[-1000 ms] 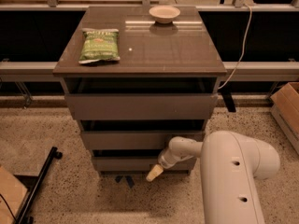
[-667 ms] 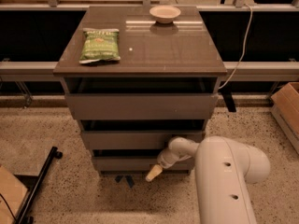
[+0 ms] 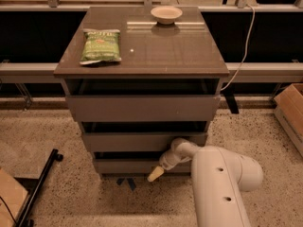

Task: Open bottom drawer

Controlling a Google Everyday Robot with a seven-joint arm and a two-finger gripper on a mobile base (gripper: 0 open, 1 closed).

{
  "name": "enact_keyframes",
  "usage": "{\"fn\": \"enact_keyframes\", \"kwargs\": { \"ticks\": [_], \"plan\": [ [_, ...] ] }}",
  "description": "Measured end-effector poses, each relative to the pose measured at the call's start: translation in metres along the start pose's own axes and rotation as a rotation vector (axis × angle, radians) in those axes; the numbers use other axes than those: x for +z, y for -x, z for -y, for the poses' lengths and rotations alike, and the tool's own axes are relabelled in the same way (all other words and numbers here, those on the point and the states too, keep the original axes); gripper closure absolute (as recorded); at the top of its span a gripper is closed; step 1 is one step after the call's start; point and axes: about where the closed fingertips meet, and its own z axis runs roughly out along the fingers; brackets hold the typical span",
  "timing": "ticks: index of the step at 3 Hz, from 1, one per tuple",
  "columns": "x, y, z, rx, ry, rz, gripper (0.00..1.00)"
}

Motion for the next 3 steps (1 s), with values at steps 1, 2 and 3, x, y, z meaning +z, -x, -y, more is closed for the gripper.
{"fn": "enact_keyframes", "kwargs": {
  "ticks": [1, 2, 3],
  "plan": [
    [-0.001, -0.004, -0.004, 0.0, 0.0, 0.0, 0.36],
    [0.001, -0.009, -0.015, 0.019, 0.033, -0.013, 0.67],
    [0.0, -0.009, -0.015, 0.019, 0.033, -0.013, 0.91]
  ]
}}
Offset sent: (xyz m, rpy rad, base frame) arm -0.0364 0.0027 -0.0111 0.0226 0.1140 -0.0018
